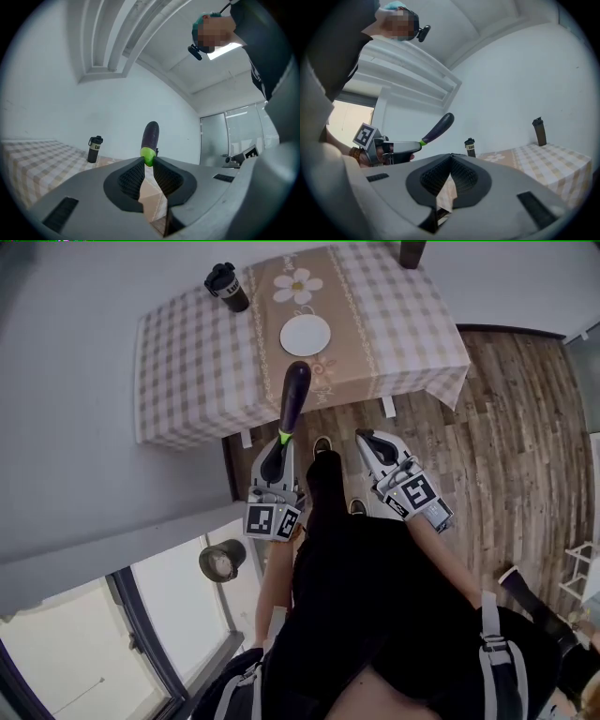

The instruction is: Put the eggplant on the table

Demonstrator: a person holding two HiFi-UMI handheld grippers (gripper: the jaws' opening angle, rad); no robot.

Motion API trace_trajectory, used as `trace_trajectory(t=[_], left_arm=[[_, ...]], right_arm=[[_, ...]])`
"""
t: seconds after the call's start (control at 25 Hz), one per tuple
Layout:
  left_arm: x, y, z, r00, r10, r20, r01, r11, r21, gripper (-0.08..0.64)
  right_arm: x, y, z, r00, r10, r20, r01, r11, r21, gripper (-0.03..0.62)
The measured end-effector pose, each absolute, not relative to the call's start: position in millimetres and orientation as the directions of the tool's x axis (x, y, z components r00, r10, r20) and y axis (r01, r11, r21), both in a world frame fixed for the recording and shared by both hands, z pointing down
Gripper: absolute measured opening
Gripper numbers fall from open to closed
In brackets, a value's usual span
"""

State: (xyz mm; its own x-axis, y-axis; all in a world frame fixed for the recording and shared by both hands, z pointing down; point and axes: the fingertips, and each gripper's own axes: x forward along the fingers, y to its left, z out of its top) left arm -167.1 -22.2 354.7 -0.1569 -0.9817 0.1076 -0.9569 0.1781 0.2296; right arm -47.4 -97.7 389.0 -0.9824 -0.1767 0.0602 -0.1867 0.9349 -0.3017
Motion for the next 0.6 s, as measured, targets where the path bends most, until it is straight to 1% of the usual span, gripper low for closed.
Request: trace_trajectory(t=[0.2, 0.44, 0.6], left_arm=[[-206, -74, 380, -0.119, -0.988, 0.1, -0.957, 0.141, 0.254, 0.061], [-265, -135, 384, -0.083, -0.992, 0.091, -0.959, 0.105, 0.265, 0.061], [-295, -175, 387, -0.027, -0.996, 0.084, -0.969, 0.047, 0.242, 0.061]], right_arm=[[-78, -150, 403, -0.972, -0.221, 0.075, -0.233, 0.932, -0.278, 0.006], [-136, -197, 406, -0.967, -0.234, 0.101, -0.253, 0.929, -0.269, 0.006], [-166, -226, 414, -0.956, -0.277, 0.094, -0.292, 0.918, -0.267, 0.006]])
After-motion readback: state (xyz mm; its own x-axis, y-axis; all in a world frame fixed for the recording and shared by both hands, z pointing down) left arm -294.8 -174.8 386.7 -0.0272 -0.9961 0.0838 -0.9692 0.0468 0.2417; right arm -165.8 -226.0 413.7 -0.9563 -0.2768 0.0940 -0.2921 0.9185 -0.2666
